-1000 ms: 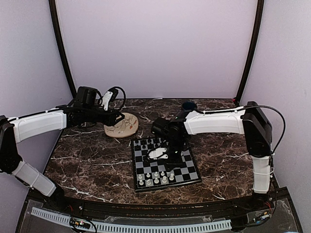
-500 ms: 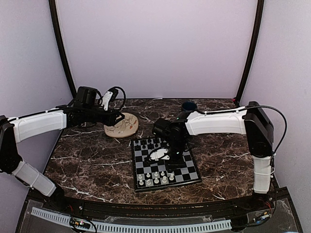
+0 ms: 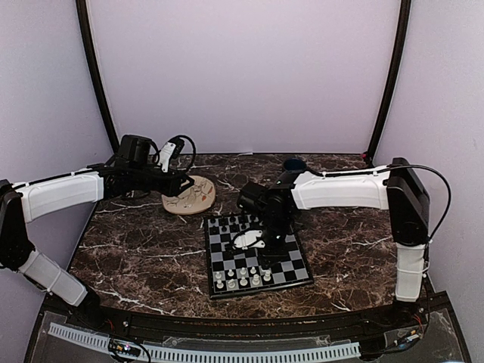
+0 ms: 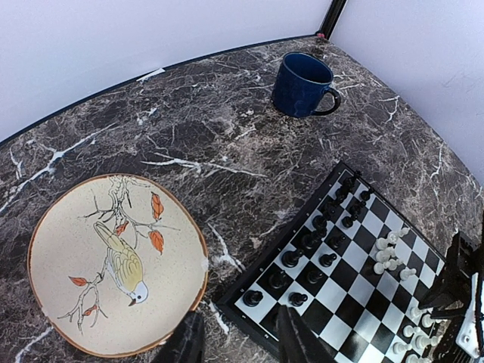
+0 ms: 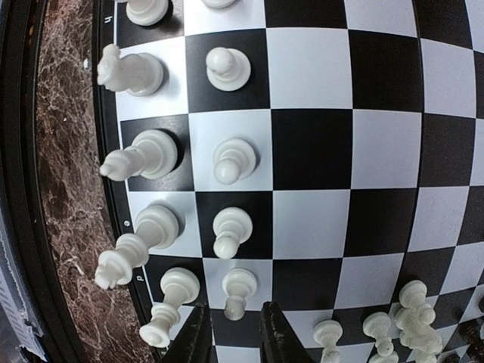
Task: Set up the chess pieces on the board
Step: Place the pawn at e2, then pick up the pawn from the chessboard.
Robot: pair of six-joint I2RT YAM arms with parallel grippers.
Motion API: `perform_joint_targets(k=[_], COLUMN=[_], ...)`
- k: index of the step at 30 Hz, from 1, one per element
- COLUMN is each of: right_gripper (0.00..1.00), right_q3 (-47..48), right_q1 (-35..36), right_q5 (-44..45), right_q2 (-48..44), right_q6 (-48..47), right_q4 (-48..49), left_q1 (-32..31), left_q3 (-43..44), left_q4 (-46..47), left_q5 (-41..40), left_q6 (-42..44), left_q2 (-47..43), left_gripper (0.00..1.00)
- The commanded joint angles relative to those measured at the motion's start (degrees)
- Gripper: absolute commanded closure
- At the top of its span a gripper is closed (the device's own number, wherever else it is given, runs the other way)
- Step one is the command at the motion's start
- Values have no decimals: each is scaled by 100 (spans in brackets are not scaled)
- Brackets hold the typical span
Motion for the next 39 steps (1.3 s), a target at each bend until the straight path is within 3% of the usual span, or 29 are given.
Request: perform_joint_targets(k=[1, 14, 39], right_gripper=[76, 77, 74], right_q3=[30, 68, 24], right_q1=[-19, -787, -829], right_q5=[36, 78, 257], right_q2=[-325, -342, 77], right_q6=[-52, 245, 282], right_q4=[-214, 56, 251], left_q1=[-10, -13, -8], left_q3=[45, 49, 46], left_q4=[-49, -61, -64], left_q5=[97, 115, 106], left_q6=[54, 54, 72], left_q2=[-2, -11, -19], left_gripper=[65, 65, 65])
